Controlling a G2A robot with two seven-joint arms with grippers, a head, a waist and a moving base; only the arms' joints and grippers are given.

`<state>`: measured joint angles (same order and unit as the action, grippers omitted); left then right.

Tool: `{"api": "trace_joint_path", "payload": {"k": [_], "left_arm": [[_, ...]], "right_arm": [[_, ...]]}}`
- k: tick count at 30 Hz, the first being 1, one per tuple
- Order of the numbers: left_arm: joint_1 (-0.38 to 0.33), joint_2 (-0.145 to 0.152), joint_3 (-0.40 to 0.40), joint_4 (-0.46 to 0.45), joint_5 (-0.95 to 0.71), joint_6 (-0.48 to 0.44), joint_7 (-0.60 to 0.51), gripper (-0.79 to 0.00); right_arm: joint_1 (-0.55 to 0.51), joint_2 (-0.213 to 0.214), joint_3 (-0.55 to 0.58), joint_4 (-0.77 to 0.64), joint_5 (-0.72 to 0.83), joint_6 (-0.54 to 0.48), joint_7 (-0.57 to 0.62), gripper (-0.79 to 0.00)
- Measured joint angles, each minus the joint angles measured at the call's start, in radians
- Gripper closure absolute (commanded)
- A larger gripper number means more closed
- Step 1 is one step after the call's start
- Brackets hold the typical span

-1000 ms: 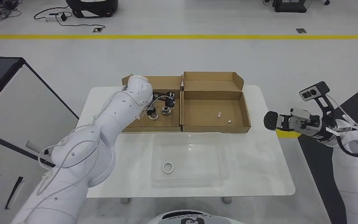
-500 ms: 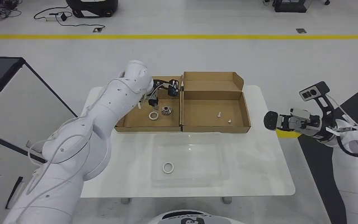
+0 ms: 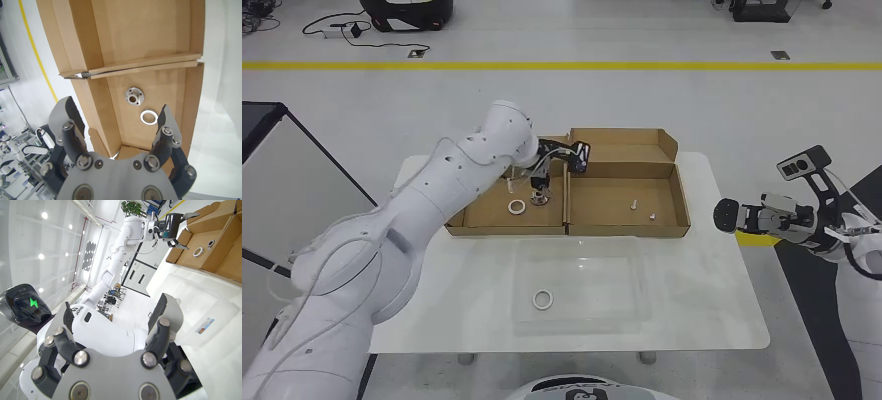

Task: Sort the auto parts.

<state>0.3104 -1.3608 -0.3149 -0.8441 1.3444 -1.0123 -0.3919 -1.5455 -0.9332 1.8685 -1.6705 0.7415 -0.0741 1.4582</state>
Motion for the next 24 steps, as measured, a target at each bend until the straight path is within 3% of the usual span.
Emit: {"api": "trace_joint_path", "payload": {"k": [11,24], "left_arm": [[0.031,0.15,-0.015,-0.356,-0.29,0.0,-0.19,-0.785],[0.101,0.26,-0.049,-0.683,-0.468,0.023,-0.442,-0.785]], "right_arm": [[0.0,0.0,0.0,0.0,0.0,0.0,0.0,-0.785],[0.0,0.0,0.0,0.0,0.0,0.0,0.0,-0.785]]}}
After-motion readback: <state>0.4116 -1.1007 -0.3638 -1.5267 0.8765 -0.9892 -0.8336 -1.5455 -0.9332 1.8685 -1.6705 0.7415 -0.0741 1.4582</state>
